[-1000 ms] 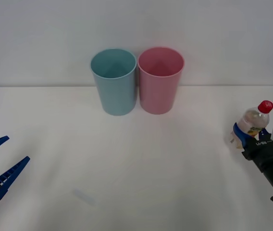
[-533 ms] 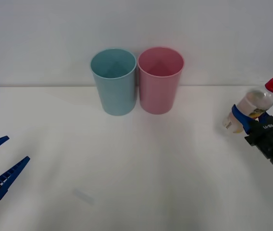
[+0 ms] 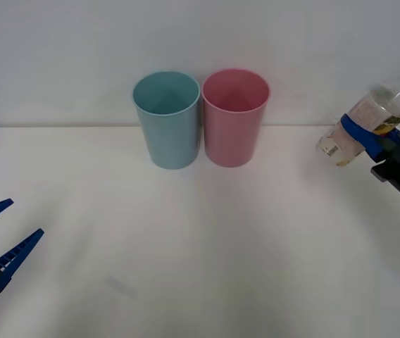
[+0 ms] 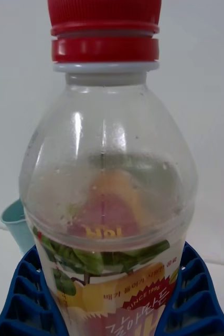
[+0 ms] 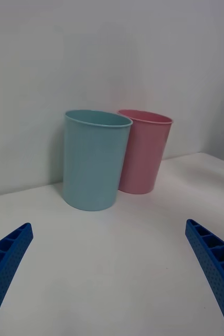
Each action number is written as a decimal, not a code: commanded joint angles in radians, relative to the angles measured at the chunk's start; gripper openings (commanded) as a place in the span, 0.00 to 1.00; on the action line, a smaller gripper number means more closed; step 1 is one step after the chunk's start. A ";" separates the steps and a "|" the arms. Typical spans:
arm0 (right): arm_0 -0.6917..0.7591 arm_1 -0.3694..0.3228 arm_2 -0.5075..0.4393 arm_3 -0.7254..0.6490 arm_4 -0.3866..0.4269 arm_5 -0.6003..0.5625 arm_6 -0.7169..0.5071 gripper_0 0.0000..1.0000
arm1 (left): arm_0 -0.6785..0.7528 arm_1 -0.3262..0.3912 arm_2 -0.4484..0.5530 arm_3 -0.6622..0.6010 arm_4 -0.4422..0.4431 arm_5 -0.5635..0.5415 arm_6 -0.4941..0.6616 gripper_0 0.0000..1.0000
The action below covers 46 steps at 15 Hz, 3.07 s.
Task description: Grasp the object on the table and drop it into the matching bin: aluminum can to the light blue bin, PET bottle to the pink bin.
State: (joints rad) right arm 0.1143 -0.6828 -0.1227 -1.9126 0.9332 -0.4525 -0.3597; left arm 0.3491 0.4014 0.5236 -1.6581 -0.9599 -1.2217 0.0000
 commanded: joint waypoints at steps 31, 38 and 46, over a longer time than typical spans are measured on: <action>-1.033 0.186 0.411 0.914 0.251 -0.081 -0.062 0.60 | 0.000 0.000 0.000 0.000 0.000 0.000 0.000 1.00; -1.032 0.184 0.410 0.914 0.251 -0.081 -0.053 1.00 | 0.000 0.000 0.000 0.000 0.000 0.000 0.000 1.00; -0.950 0.147 0.376 0.805 0.222 -0.077 -0.041 1.00 | 0.000 0.000 0.000 0.000 0.000 0.000 0.000 1.00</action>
State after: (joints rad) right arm -0.8552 -0.5273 0.2622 -1.0828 1.1556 -0.5294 -0.3993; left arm 0.3491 0.4014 0.5236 -1.6581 -0.9599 -1.2217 0.0000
